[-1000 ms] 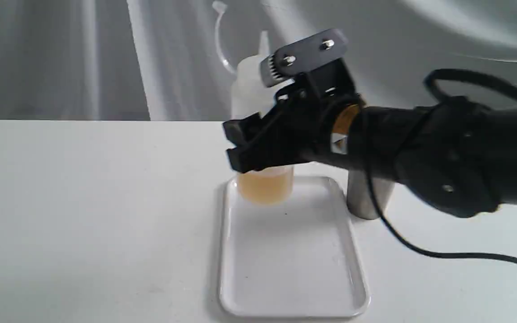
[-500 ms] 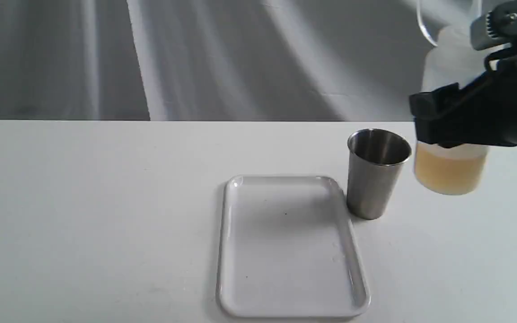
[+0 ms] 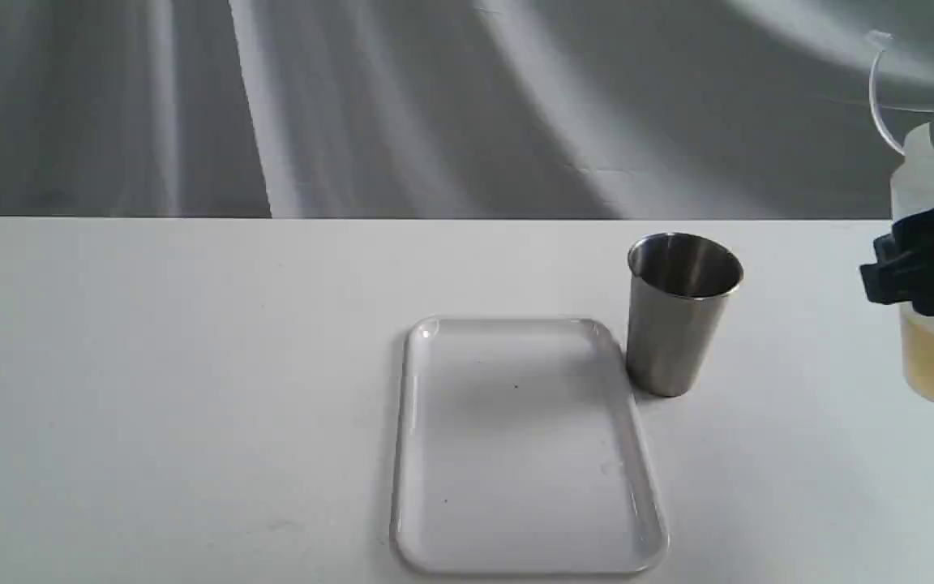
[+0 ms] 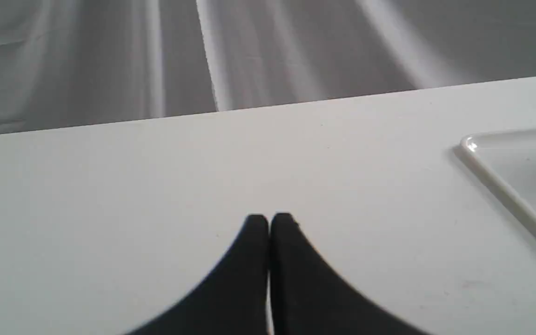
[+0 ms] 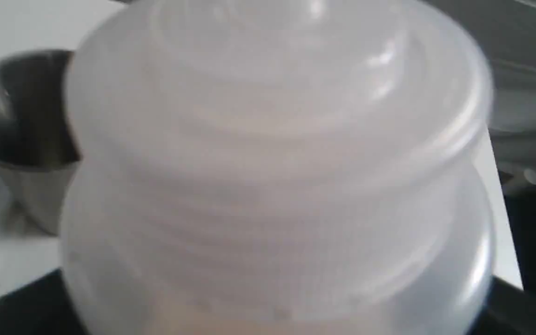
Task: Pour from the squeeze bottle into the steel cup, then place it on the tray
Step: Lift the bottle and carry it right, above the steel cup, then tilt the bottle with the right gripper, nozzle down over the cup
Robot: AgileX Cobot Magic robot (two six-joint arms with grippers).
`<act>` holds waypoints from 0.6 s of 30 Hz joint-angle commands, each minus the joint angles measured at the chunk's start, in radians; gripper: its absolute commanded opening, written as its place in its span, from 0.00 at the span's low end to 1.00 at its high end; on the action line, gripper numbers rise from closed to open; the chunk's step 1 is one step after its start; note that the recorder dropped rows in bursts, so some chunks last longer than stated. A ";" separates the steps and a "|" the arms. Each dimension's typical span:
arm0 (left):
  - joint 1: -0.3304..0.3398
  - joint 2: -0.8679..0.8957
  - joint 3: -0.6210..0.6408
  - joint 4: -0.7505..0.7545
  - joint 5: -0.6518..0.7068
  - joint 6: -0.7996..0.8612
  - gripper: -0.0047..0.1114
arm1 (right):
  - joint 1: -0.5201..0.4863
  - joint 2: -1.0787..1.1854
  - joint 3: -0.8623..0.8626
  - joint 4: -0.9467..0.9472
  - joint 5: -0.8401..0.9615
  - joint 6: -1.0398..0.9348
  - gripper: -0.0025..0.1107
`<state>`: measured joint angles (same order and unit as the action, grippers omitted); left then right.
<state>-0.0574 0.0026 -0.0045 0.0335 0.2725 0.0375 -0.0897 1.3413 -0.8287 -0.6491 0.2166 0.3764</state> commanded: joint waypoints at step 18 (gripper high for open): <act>-0.006 -0.003 0.004 -0.001 -0.007 -0.005 0.04 | 0.000 0.151 -0.162 -0.204 0.007 -0.012 0.05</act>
<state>-0.0574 0.0026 -0.0045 0.0335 0.2725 0.0375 -0.0912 1.4886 -0.9800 -0.8320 0.2561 0.3764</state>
